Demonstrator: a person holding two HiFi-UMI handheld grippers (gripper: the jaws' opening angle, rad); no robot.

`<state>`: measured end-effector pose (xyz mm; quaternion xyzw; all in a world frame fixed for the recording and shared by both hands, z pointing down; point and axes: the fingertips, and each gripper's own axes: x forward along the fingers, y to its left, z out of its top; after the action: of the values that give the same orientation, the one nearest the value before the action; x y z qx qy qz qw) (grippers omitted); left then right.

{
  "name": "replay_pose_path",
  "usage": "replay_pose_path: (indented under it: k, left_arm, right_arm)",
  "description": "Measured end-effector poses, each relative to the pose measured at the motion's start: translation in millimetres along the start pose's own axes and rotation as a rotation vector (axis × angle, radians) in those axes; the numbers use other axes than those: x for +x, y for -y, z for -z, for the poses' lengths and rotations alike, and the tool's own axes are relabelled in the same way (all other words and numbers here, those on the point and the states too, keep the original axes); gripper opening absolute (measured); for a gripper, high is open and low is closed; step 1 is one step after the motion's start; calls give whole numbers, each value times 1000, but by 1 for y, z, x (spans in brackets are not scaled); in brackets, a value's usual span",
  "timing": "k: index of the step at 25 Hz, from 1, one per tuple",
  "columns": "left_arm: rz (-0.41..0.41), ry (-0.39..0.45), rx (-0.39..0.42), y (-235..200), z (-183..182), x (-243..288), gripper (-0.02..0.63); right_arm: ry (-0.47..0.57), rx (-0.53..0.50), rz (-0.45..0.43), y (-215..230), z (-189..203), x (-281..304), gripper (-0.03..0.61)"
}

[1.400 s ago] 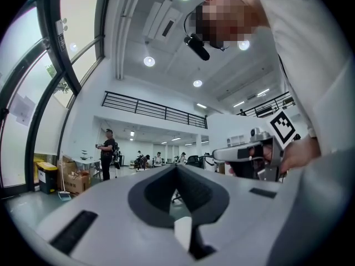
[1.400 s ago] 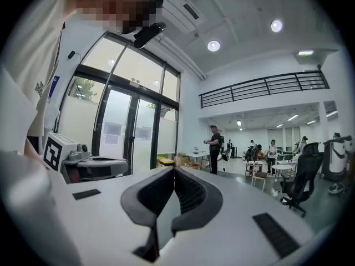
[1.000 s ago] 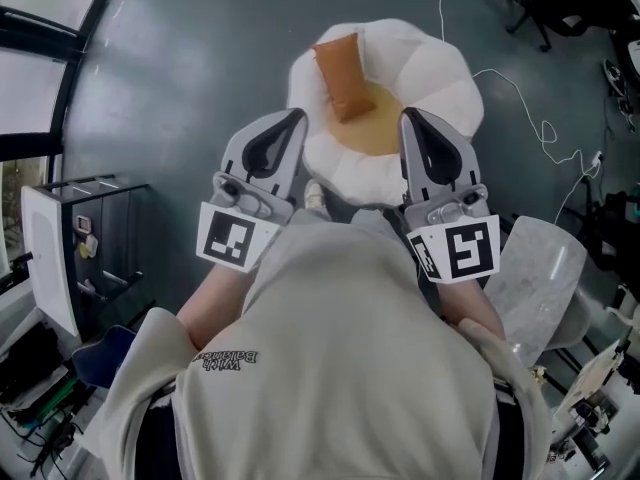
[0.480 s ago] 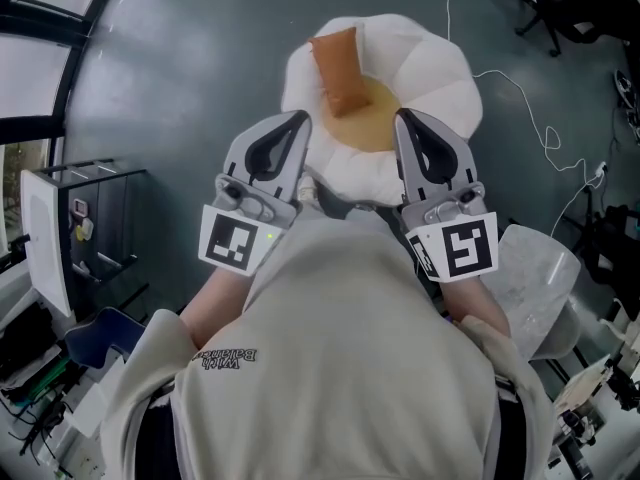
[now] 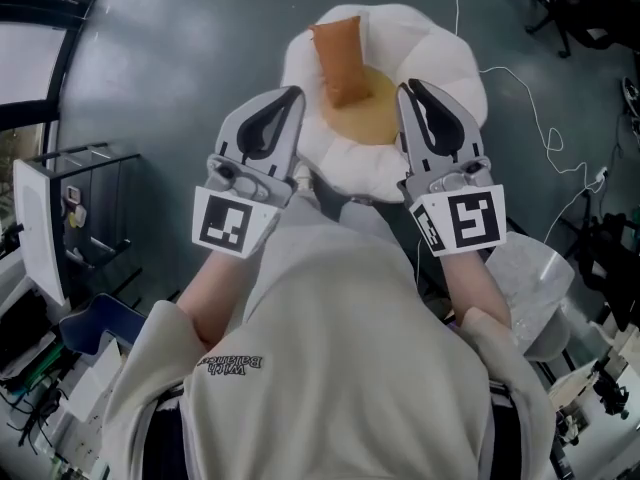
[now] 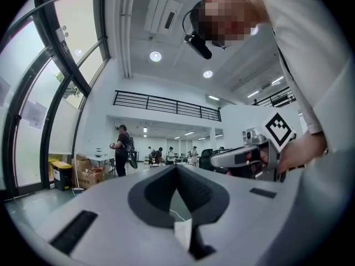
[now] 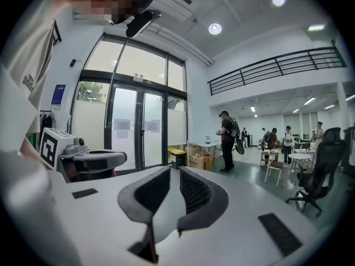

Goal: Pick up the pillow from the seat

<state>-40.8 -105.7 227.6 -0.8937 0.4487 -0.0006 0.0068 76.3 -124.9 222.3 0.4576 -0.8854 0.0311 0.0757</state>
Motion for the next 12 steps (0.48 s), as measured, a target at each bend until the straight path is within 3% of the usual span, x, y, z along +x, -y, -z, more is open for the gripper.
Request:
replay_pose_path:
  k: [2, 12]
  left_arm:
    - [-4, -4, -14, -9, 12, 9, 9]
    - [-34, -31, -91, -59, 113, 47, 9]
  right_arm:
    - [-28, 8, -4, 9, 12, 20, 118]
    - [-171, 0, -11, 28, 118, 125, 283]
